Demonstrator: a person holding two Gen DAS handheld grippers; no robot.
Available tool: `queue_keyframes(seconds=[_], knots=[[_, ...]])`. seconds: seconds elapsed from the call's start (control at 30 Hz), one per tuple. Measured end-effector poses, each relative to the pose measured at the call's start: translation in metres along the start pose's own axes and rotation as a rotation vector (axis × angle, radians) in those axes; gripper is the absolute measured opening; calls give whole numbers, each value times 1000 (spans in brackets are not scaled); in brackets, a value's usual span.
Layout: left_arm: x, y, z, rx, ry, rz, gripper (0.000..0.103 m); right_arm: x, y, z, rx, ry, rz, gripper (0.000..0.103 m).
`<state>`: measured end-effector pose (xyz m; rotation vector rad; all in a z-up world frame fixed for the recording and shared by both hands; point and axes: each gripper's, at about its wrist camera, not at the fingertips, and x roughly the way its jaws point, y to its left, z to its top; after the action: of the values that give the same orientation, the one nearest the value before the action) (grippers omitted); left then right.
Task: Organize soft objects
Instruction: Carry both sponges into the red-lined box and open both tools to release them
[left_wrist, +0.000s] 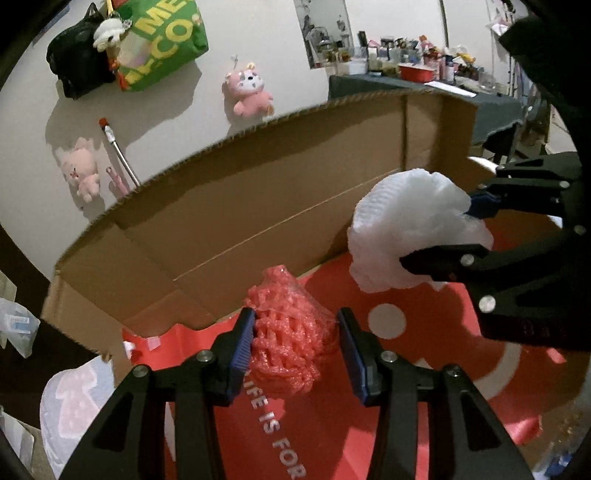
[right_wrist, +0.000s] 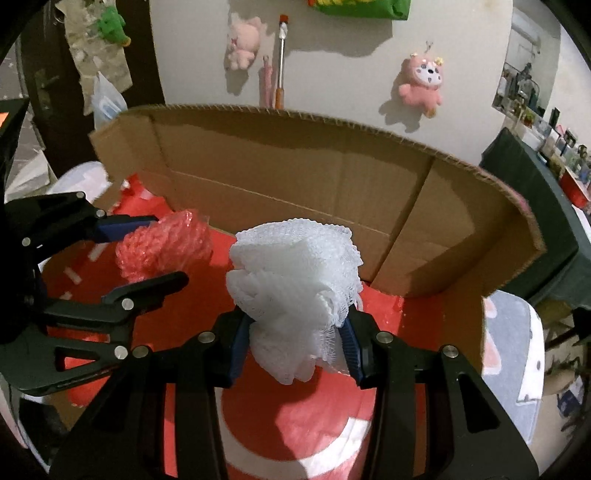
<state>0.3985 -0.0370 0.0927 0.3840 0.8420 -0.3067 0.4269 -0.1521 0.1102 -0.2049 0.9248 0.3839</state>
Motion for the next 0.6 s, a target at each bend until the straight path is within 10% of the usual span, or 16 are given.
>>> queue_keyframes(seconds=[0.6], knots=[[22,-2,-7,1,43,20,53,26,5,-6,-17,53,-10,51]])
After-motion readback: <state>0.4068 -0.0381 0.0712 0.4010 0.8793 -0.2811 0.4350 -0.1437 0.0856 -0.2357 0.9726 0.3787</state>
